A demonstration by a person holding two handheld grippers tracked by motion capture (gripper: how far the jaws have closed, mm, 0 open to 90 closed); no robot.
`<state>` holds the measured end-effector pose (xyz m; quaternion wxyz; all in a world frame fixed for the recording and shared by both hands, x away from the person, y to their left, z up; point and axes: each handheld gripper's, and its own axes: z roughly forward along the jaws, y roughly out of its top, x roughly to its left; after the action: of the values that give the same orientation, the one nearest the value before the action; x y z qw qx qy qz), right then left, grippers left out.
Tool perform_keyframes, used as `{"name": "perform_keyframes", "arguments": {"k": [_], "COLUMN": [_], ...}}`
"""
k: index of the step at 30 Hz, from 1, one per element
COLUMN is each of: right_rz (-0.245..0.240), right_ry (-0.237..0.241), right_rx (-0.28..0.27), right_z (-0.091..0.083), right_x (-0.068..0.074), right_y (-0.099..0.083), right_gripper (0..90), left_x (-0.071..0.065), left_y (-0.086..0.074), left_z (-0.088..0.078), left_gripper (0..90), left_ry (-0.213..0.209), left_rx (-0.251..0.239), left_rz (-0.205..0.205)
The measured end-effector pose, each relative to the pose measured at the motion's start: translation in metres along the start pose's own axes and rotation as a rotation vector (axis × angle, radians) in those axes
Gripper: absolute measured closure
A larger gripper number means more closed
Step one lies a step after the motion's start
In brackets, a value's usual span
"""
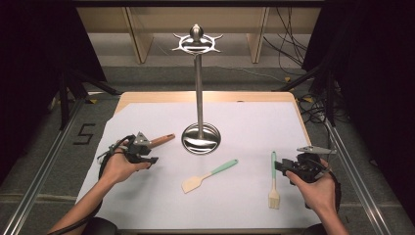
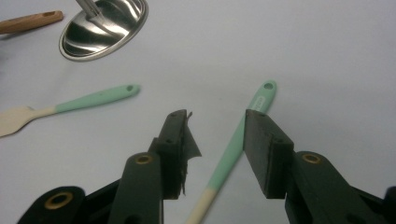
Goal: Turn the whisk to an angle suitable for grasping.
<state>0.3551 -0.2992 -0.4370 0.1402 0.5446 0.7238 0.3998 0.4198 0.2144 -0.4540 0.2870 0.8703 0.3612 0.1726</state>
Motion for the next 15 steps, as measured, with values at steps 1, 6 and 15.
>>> {"name": "perform_keyframes", "arguments": {"k": [1,6,15], "right_rz": [0.002,0.007,0.029], "right_ry": [0.0,0.005,-0.002], "right_rx": [-0.006,0.021,0.043], "right_z": [0.0,-0.002,-0.004], "right_x": [0.0,-0.001,0.002], "right_y": [0.0,0.001,0.002], "right_gripper": [60.7,60.7,60.7], "left_x": [0.002,0.015,0.047], "left_y": [0.002,0.011,0.035], "left_z": [-0.002,-0.008,0.005], "left_gripper": [52.6,46.0,39.7], "left_ry": [0.013,0.053,0.029], "left_rx": [-0.001,0.013,0.144], "left_rz": [0.001,0.039,0.17]}}
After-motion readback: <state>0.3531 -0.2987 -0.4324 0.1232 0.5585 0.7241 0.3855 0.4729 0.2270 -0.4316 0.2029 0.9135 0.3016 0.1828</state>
